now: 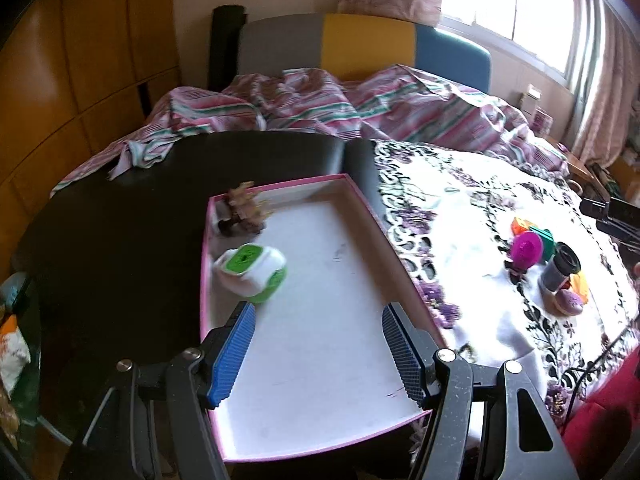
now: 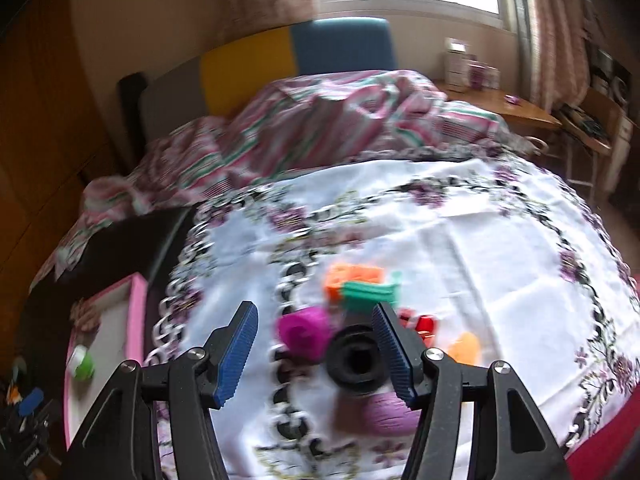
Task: Organize rigid objects
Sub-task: 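Move both tools back over the toys on the tablecloth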
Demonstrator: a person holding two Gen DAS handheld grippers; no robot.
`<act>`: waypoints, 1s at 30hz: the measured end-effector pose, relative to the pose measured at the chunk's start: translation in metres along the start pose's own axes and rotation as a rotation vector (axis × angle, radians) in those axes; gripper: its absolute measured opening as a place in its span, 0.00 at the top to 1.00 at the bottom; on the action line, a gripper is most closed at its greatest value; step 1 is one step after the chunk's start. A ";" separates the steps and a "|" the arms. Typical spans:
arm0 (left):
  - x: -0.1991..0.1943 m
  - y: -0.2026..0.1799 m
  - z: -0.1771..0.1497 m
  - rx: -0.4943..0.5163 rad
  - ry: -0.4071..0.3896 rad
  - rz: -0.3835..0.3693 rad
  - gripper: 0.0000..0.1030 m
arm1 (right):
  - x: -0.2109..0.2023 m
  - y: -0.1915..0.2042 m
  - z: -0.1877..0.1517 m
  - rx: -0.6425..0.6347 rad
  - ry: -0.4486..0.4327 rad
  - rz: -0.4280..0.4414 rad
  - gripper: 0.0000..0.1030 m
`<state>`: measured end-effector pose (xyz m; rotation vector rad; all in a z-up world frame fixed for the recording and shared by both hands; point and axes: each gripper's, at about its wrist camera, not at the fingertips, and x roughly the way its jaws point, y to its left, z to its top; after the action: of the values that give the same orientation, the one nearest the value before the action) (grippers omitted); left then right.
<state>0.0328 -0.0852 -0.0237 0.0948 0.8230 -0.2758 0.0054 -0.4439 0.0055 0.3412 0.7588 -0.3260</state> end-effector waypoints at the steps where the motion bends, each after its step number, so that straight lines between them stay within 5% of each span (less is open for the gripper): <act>1: 0.001 -0.004 0.002 0.008 0.000 -0.007 0.35 | 0.000 -0.012 0.002 0.022 -0.009 -0.016 0.41; 8: 0.011 -0.042 0.010 0.096 0.003 -0.079 0.35 | 0.010 -0.076 -0.010 0.186 -0.050 -0.074 0.41; 11: 0.016 -0.055 0.013 0.117 0.011 -0.140 0.32 | 0.010 -0.097 -0.011 0.298 -0.062 -0.035 0.41; 25: 0.050 -0.145 0.022 0.228 0.138 -0.287 0.31 | 0.013 -0.119 -0.016 0.428 -0.040 0.009 0.40; 30: 0.047 -0.186 0.025 0.301 0.119 -0.357 0.31 | 0.013 -0.122 -0.017 0.446 -0.036 0.029 0.40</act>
<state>0.0293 -0.2780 -0.0373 0.2488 0.9108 -0.7367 -0.0455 -0.5483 -0.0379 0.7638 0.6411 -0.4737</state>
